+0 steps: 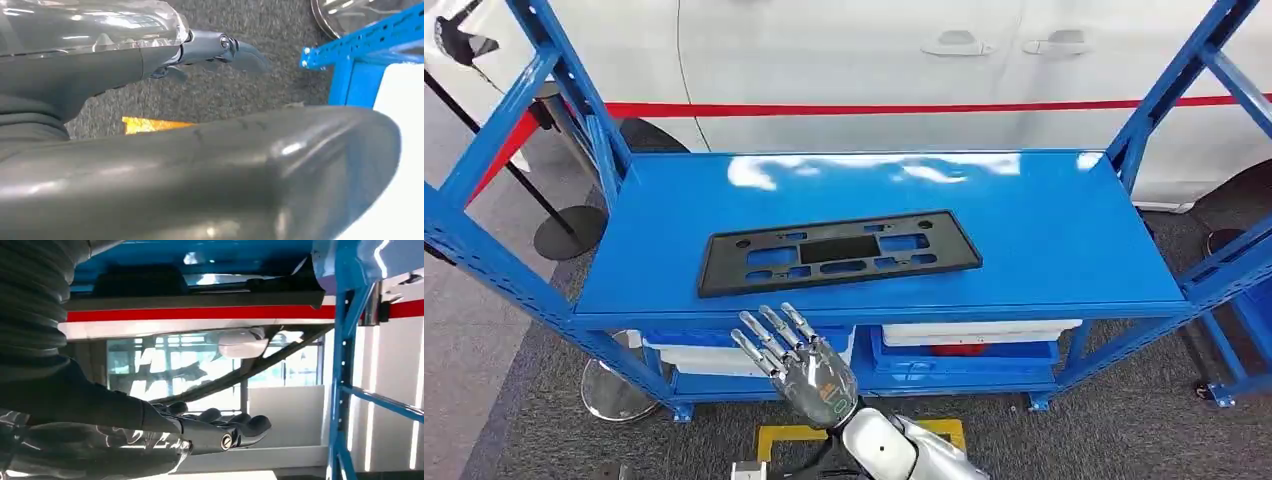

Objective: Take the parts from the cabinet and place them on the table.

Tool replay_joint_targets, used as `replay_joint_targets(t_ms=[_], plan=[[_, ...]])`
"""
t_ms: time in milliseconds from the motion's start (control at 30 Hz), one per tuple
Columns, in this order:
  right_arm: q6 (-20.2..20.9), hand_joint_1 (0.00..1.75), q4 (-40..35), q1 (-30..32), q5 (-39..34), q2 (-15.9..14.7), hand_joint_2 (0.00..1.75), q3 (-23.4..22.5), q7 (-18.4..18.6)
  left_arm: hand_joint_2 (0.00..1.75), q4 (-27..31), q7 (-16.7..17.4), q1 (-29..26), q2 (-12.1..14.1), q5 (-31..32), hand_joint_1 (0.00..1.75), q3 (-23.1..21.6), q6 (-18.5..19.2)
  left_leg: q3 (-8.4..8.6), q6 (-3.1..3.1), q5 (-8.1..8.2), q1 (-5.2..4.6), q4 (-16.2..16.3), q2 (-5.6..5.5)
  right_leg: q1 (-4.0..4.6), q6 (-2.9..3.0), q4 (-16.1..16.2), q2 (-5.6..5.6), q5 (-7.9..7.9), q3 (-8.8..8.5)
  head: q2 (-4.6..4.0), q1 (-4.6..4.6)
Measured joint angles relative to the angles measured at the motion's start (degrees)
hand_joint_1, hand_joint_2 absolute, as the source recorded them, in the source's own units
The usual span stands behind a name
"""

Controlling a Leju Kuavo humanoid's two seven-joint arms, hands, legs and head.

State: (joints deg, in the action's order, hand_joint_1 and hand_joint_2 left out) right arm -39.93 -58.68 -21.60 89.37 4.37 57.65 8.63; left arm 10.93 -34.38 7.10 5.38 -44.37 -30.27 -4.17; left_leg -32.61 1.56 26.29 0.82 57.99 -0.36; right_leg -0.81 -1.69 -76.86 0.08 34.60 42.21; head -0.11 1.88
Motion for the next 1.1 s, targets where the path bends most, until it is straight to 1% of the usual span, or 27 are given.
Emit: replay_joint_targets(t_ms=[33,67,133,167,200,267,300,333,367,400,467,500,533,567,633,667,700,733,800,833,867,900,967,1000,1033,1067,1100], plan=[[0.0,0.00,0.7,0.0,0.0,0.8,1.75,-1.7,-1.8,0.00,0.0,0.1,0.0,0.0,0.2,0.00,0.0,0.0,0.51,-0.06,0.36,-0.07,0.0,-0.09,0.01,0.15,0.9,-0.01,-2.03,0.39,0.00,-0.02],[0.0,0.00,1.2,0.0,0.0,1.5,1.75,-3.5,-3.3,0.00,0.0,0.2,0.0,0.0,0.3,0.00,0.0,0.0,1.06,-0.15,0.73,-0.12,0.0,-0.18,0.07,0.41,4.1,0.00,-4.91,-0.53,0.00,-0.02],[0.0,0.00,1.6,-0.1,0.0,3.0,1.75,-6.9,-5.6,0.00,0.0,0.3,0.1,-0.1,0.5,0.00,0.0,0.0,2.42,-0.44,1.70,-0.22,0.0,-0.31,0.30,1.31,14.3,0.00,-11.40,-4.60,0.00,-0.02],[0.0,0.00,1.8,-0.1,0.0,3.5,1.75,-8.4,-6.5,0.00,0.0,0.3,0.1,-0.3,0.5,0.00,0.0,0.0,2.31,-0.72,2.11,-0.22,0.0,-0.30,0.67,1.84,16.3,0.03,-11.15,-5.64,0.00,0.08],[0.0,0.00,1.8,-0.1,0.0,4.2,1.75,-9.7,-7.2,0.00,0.0,0.4,0.3,-0.3,0.5,0.00,0.0,0.0,2.44,-1.27,2.46,-0.63,0.2,-0.42,0.77,1.86,17.9,-0.01,-10.48,-5.88,0.00,0.17],[0.0,0.00,2.0,0.1,-0.1,4.9,1.75,-11.9,-7.6,0.00,0.0,0.5,0.2,-0.4,0.4,0.00,0.0,0.0,2.57,-1.88,2.73,-0.19,-0.4,-0.24,1.16,2.35,17.6,0.15,-10.05,-5.94,0.00,0.22],[0.0,0.00,2.1,0.0,-0.5,5.2,1.75,-12.7,-7.4,0.00,0.0,0.6,0.2,-0.4,0.3,0.00,0.0,0.2,3.07,-2.19,2.93,-0.31,-0.6,-0.16,0.98,2.59,18.1,0.20,-9.95,-6.21,0.00,0.20],[-0.1,0.00,2.2,0.0,-0.8,5.6,1.75,-13.0,-7.4,0.00,0.0,0.6,0.2,-0.4,0.3,0.00,0.0,0.3,3.34,-2.44,3.34,-0.11,-0.5,-0.13,0.31,2.76,18.8,0.22,-9.95,-7.16,0.02,0.22],[-0.1,0.00,2.3,0.0,-1.1,5.7,1.75,-13.4,-7.5,0.00,0.0,0.5,0.2,-0.5,0.3,0.00,0.0,0.4,2.97,-2.69,3.91,-0.10,1.4,0.03,0.37,3.19,19.2,0.18,-9.61,-7.97,0.00,0.35],[-0.1,0.00,2.4,-0.1,-1.1,6.0,1.75,-13.9,-7.7,0.00,0.0,0.6,0.2,-0.5,0.4,0.00,0.0,0.5,1.07,-2.97,5.43,-0.05,5.0,0.02,0.37,3.49,19.2,0.04,-9.29,-8.41,0.00,0.55],[-0.1,0.00,2.8,0.2,-1.1,6.4,1.75,-14.6,-8.3,0.00,0.0,0.6,0.2,-0.5,0.5,0.00,0.0,0.5,-4.97,-3.52,8.76,0.07,14.9,0.03,0.40,3.51,19.2,0.01,-8.32,-9.41,0.00,0.48],[-0.1,0.00,3.0,0.4,-1.1,6.5,1.75,-15.1,-8.5,0.00,0.0,0.7,0.1,-0.6,0.5,0.00,-0.1,0.6,-7.17,-3.61,8.75,0.11,17.7,0.04,0.40,3.49,19.2,0.06,-7.84,-9.97,0.00,0.52],[-0.1,0.00,3.2,0.5,-1.0,6.8,1.75,-15.6,-8.8,0.00,0.0,0.8,-0.1,-0.6,0.6,0.00,-0.1,0.6,-8.15,-3.66,7.27,0.14,17.7,0.04,0.39,3.46,19.2,0.17,-7.35,-10.63,0.00,0.48],[-0.1,0.00,3.4,0.5,-0.9,6.9,1.75,-16.0,-8.9,0.00,0.0,0.9,-0.2,-0.6,0.7,0.00,-0.1,0.6,-7.78,-3.63,4.02,0.19,14.7,0.04,0.38,3.34,19.2,0.31,-6.70,-11.53,0.00,0.52],[-0.1,0.00,3.7,0.5,-0.8,7.4,1.75,-17.0,-9.0,0.00,0.0,0.9,-0.1,-0.5,0.9,0.00,-0.1,0.6,-4.60,-3.28,-3.44,0.20,4.6,0.08,0.37,2.98,19.2,0.31,-5.46,-13.47,0.00,0.50],[-0.1,0.00,3.9,0.4,-0.9,7.5,1.75,-17.3,-9.0,0.00,0.0,1.0,-0.2,-0.5,1.1,0.00,-0.1,0.6,-3.65,-2.92,-4.27,0.12,2.3,0.04,0.37,2.66,19.2,0.28,-4.86,-13.84,0.00,0.41],[-0.1,0.00,4.2,0.0,-0.9,7.6,1.75,-17.7,-9.2,0.00,-0.1,1.0,-0.2,-0.5,1.3,0.00,-0.1,0.6,-3.17,-2.64,-3.94,-0.32,1.6,0.00,0.72,2.27,18.9,0.43,-4.65,-13.93,0.00,0.50],[-0.2,0.00,4.4,-0.2,-0.9,7.7,1.75,-18.0,-9.3,0.00,-0.1,1.1,0.1,-0.6,1.9,0.00,-0.1,0.6,-2.88,-2.08,-2.92,-0.33,0.8,0.02,0.70,2.12,19.0,0.39,-4.59,-13.67,0.00,0.50],[-0.2,0.00,5.0,-0.6,-0.7,7.8,1.75,-18.3,-9.3,0.00,-0.1,1.4,0.2,-0.6,2.6,0.00,-0.4,0.3,-3.04,-1.47,-2.55,-0.50,0.9,-0.06,0.58,1.61,19.6,0.33,-4.42,-13.86,0.00,0.44],[-0.2,0.00,5.4,-0.7,-0.4,7.8,1.75,-18.3,-9.2,0.00,-0.1,1.4,0.2,-0.6,2.9,0.00,-0.5,0.3,-2.57,-1.05,-2.52,0.01,0.2,0.00,0.74,1.04,19.5,0.32,-3.86,-14.00,0.00,0.48],[-0.2,0.00,6.0,-0.8,-0.3,7.8,1.75,-18.4,-9.1,0.00,-0.1,1.4,0.2,-0.7,2.9,0.00,-0.5,0.2,-2.14,-0.79,-2.49,0.03,-0.1,-0.03,0.55,0.79,18.1,0.25,-3.18,-13.72,0.00,0.37],[-0.2,0.00,6.4,-0.9,-0.1,7.7,1.75,-18.5,-9.1,0.00,-0.1,1.4,0.3,-0.8,3.0,0.00,-0.5,0.1,-1.98,-0.40,-2.31,0.03,-0.2,0.02,0.54,0.73,14.8,0.21,-1.62,-11.92,0.00,0.31],[-0.2,0.00,7.3,-0.9,0.2,7.6,1.75,-18.6,-8.8,0.00,-0.1,1.3,0.4,-0.8,3.0,0.00,-0.5,0.2,-1.86,-0.06,-2.15,-0.07,-0.1,0.08,0.42,0.58,5.2,0.21,1.92,-6.15,0.00,0.31],[-0.2,0.00,7.8,-0.7,0.3,7.5,1.75,-18.6,-8.7,0.00,-0.1,1.2,0.3,-0.8,3.2,0.00,-0.5,0.3,-1.81,-0.04,-2.12,-0.09,0.0,0.14,0.42,0.54,1.7,0.21,2.71,-3.76,0.00,0.31],[-0.2,0.00,8.2,-0.6,0.4,7.3,1.75,-18.6,-8.6,0.00,-0.1,1.0,0.2,-0.8,3.6,0.00,-0.5,0.5,-1.73,-0.05,-2.03,-0.09,0.1,0.10,0.42,0.52,0.8,0.21,1.81,-2.37,0.00,0.31],[-0.2,0.00,8.5,-0.6,0.4,7.1,1.75,-18.6,-8.3,0.00,-0.1,0.7,0.2,-0.8,3.8,0.00,-0.6,0.6,-1.61,-0.06,-1.90,-0.09,0.1,0.01,0.41,0.61,2.8,0.20,-0.55,-2.56,0.00,0.31],[-0.3,0.00,8.8,-0.6,0.4,7.0,1.75,-18.6,-8.1,0.00,-0.1,0.5,0.2,-0.9,4.0,0.00,-0.8,0.7,-1.45,-0.17,-1.76,-0.09,0.2,-0.08,0.42,0.82,7.1,0.20,-3.80,-4.04,0.00,0.31]])
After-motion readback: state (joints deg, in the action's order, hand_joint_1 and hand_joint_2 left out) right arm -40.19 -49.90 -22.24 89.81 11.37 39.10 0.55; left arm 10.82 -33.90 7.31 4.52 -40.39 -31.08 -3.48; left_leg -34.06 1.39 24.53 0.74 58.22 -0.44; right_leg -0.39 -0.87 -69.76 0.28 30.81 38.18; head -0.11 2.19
